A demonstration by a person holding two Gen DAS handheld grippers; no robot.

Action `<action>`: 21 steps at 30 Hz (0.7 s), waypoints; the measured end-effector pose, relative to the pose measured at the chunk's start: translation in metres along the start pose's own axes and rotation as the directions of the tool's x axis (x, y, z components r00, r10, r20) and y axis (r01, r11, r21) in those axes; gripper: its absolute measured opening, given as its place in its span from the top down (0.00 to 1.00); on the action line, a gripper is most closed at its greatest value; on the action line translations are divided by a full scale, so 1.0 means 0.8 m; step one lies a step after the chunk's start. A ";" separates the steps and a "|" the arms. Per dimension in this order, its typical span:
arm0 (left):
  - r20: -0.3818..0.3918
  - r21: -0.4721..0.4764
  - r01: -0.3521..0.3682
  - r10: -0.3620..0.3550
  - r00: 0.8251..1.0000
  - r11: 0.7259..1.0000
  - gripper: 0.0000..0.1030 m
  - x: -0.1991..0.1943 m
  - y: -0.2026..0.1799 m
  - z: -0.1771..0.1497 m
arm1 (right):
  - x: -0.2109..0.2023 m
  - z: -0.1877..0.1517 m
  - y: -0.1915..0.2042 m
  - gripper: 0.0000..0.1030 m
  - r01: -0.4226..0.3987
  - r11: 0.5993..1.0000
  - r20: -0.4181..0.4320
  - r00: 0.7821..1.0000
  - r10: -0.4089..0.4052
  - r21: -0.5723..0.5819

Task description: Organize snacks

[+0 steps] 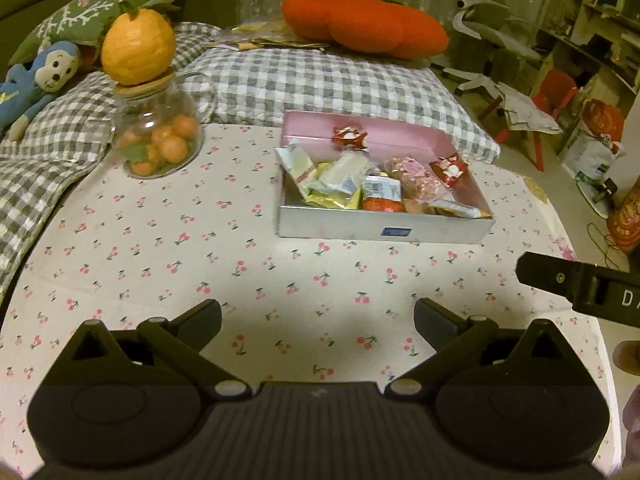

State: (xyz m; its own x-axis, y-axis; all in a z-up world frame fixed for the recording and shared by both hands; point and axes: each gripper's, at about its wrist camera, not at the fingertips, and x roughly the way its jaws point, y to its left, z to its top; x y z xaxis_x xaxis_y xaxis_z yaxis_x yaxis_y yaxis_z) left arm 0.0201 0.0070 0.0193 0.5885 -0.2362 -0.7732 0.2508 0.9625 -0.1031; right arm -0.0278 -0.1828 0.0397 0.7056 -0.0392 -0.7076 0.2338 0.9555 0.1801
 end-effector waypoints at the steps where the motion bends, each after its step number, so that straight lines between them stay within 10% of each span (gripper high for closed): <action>1: 0.002 0.000 -0.010 0.010 1.000 1.000 0.00 0.000 0.002 -0.002 | 0.000 -0.002 0.001 0.03 0.007 1.000 0.002 1.000 -0.007 -0.006; 21: 0.007 0.051 -0.132 0.132 0.991 0.990 0.00 0.007 0.002 -0.007 | 0.017 -0.022 0.019 0.03 0.048 0.995 -0.017 0.999 -0.050 -0.082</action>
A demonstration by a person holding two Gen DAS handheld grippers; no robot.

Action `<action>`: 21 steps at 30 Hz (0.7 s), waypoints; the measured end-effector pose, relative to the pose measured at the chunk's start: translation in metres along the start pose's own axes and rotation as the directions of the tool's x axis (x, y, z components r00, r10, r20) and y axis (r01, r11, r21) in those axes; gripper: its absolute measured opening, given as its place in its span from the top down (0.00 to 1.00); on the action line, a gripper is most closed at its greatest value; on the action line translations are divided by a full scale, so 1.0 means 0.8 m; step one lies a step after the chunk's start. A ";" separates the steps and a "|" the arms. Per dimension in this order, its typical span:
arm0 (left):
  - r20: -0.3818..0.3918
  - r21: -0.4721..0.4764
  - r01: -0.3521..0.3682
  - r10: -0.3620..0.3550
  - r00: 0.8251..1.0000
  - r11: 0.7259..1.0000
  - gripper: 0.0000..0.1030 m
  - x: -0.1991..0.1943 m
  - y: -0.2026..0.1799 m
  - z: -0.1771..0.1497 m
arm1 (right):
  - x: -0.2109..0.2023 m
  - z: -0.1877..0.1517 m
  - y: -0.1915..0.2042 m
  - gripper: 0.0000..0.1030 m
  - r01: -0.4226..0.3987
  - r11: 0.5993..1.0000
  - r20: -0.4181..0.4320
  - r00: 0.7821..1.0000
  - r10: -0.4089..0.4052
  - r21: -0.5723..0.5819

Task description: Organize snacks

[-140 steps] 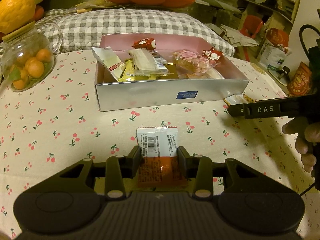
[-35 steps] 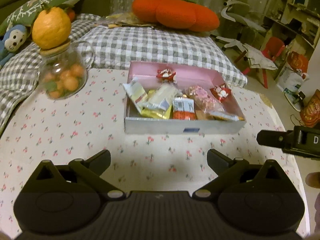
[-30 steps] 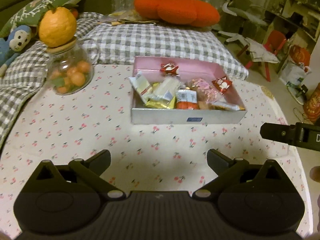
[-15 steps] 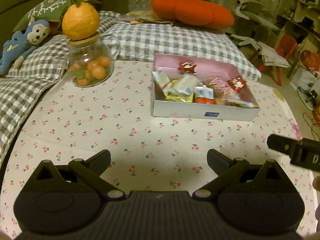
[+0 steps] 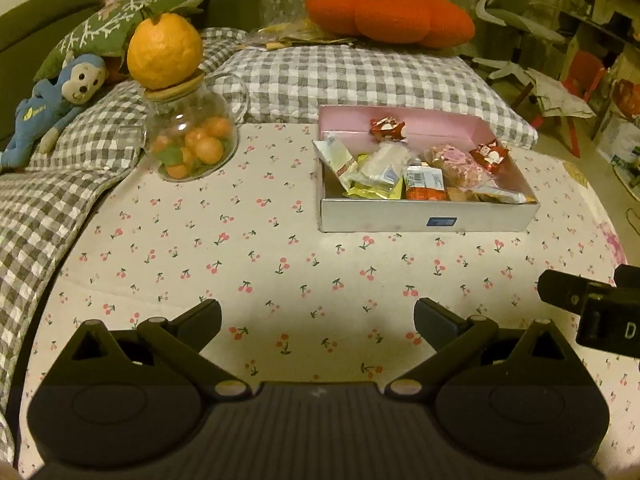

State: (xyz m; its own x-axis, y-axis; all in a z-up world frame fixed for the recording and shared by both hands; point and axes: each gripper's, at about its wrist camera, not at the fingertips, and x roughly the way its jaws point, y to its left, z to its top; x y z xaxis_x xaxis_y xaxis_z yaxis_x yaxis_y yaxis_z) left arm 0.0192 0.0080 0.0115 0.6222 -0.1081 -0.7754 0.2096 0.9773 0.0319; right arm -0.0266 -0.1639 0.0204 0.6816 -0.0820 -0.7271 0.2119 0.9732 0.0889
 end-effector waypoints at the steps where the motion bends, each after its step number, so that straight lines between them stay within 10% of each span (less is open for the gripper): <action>1: 0.002 0.005 -0.008 0.008 1.000 1.000 0.00 -0.001 -0.002 0.000 | -0.001 0.000 0.000 0.03 0.000 1.000 0.001 1.000 0.000 0.000; 21: 0.007 0.019 -0.021 0.021 1.000 1.000 0.00 -0.004 -0.007 -0.003 | 0.003 -0.005 0.004 0.03 0.007 1.000 -0.016 1.000 -0.007 -0.016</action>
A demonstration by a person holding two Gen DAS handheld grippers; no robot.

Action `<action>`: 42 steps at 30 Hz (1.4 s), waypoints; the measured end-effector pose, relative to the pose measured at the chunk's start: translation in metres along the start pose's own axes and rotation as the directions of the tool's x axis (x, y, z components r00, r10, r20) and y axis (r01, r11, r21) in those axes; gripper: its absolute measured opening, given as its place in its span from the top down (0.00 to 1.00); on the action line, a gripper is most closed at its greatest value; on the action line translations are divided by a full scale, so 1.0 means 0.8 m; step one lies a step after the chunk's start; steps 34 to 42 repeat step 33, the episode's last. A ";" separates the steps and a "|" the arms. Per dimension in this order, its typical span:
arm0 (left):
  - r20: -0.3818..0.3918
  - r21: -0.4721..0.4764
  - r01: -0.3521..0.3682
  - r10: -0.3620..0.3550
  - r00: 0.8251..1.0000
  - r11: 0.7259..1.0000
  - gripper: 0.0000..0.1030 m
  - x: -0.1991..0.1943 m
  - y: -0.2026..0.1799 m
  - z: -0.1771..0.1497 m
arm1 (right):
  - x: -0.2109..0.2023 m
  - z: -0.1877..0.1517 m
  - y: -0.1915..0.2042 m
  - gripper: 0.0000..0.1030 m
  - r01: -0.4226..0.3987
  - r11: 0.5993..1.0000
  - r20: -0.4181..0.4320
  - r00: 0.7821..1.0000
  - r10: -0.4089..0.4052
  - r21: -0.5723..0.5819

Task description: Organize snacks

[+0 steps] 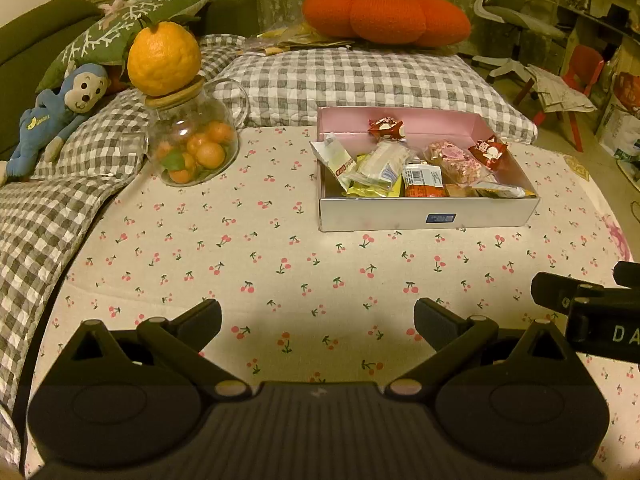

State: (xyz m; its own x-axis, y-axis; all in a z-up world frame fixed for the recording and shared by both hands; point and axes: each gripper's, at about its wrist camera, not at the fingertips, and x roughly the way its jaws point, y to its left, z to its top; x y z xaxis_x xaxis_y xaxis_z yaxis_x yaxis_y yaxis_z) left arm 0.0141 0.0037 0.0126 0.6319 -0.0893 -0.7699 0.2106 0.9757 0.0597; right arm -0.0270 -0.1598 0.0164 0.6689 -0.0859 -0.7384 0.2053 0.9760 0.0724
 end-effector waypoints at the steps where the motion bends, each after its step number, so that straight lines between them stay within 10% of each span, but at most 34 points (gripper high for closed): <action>1: -0.001 -0.001 0.002 -0.002 1.000 1.000 0.00 0.000 0.000 0.000 | 0.000 0.000 0.000 0.03 0.000 1.000 -0.001 1.000 0.000 0.000; 42: -0.025 -0.007 0.041 -0.041 0.999 0.999 0.01 0.001 0.001 -0.002 | 0.008 -0.005 0.000 0.03 0.025 1.000 -0.014 1.000 -0.025 0.001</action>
